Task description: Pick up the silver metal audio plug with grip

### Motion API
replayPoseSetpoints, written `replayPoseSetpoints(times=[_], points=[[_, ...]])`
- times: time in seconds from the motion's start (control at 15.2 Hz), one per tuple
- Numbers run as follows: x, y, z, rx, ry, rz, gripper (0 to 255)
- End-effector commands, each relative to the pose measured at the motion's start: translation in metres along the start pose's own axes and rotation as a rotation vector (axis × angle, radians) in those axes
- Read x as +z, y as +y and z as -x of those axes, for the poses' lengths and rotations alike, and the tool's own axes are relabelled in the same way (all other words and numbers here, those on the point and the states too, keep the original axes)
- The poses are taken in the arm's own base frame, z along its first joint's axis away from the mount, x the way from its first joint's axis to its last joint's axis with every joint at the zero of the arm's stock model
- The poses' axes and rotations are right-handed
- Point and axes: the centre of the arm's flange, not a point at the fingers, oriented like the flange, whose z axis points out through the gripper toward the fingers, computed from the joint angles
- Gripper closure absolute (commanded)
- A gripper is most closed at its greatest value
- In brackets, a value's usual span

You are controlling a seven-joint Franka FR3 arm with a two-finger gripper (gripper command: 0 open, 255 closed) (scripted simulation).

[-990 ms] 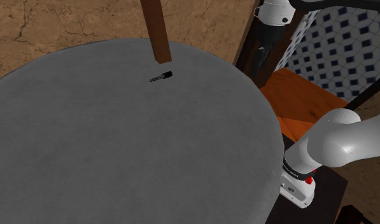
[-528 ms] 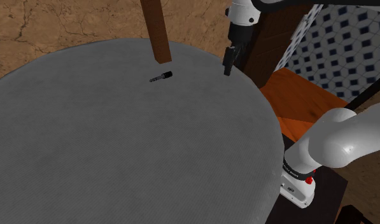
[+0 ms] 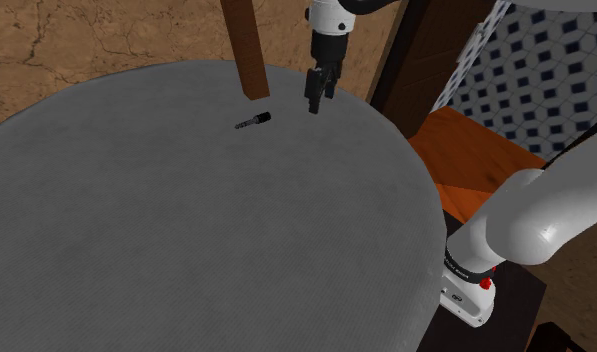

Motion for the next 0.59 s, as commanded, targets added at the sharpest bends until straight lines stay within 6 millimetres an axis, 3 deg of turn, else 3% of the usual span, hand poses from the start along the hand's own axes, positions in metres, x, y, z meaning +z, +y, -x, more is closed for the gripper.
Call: replayPoseSetpoints(times=[0.0, 0.53], points=[[0.003, -0.011, -0.025, -0.024, 0.006, -0.002, 0], [0.005, -0.056, -0.117, -0.118, 0.027, -0.008, 0]])
